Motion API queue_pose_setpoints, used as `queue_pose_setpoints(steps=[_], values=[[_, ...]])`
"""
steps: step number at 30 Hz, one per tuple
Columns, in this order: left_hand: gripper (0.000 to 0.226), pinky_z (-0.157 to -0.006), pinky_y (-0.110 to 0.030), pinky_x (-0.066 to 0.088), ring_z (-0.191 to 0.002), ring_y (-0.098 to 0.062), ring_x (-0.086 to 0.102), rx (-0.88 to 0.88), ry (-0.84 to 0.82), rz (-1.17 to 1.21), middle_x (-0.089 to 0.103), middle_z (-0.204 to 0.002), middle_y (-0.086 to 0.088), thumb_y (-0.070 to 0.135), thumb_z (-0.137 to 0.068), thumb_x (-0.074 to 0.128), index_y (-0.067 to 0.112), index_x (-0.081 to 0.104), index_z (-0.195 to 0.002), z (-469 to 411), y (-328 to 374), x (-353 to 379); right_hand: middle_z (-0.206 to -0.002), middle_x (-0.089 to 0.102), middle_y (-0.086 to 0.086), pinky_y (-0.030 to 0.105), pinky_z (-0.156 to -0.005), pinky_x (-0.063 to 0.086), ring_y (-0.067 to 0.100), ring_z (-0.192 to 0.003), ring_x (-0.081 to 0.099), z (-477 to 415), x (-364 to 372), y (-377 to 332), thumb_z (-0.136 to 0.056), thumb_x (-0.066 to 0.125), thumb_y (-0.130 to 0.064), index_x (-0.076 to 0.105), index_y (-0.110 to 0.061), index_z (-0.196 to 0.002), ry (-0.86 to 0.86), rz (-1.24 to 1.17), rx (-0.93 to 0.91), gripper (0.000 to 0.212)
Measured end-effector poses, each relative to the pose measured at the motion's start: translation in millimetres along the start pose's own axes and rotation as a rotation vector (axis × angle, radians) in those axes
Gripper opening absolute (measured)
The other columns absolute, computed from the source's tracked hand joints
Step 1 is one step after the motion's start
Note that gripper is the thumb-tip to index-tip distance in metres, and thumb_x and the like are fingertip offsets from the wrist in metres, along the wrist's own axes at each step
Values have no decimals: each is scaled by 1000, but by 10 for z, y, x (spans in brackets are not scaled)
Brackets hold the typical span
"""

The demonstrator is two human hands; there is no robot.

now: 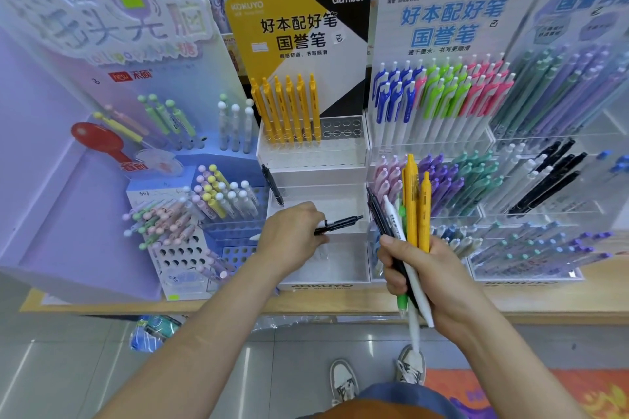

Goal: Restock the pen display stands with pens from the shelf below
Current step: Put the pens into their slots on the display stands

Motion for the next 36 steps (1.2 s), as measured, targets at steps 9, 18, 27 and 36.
queue_pose_setpoints(steps=[9,18,27,36], values=[[20,-47,-22,37,-53,-12,49,-318,209,794,58,-64,-2,33,-92,61,15,61,-84,152,68,-282,-63,50,9,22,-42,32,14,-43,36,-70,92,-63,-85,65,-17,50,-6,-88,-114,22,6,20],[20,-37,-16,18,-40,-9,26,-228,-9,1548,48,-56,-4,23,-68,73,14,71,-87,379,199,-686,-60,48,9,22,-41,29,14,-40,33,-117,269,-105,-80,67,-21,50,-6,-88,-294,44,50,24],[14,-42,-20,36,-40,-7,43,-371,554,1317,61,-55,9,18,-69,77,14,68,-79,350,-324,-1132,-61,57,12,25,-41,36,18,-41,42,-262,300,-52,-94,59,-17,50,-3,-95,-139,181,7,17],[13,-76,-34,54,-80,-14,65,-370,496,748,71,-81,11,30,-75,80,33,67,-75,-59,-512,-1048,-58,50,9,25,-41,36,18,-43,41,-333,235,-47,-95,60,-15,48,-7,-83,3,211,-64,19]])
Point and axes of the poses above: each hand's wrist, its own z-axis away from the middle knuckle, its own x-axis out of the palm, y = z × x, the point moved 1 cm from there along -z, towards the middle knuckle
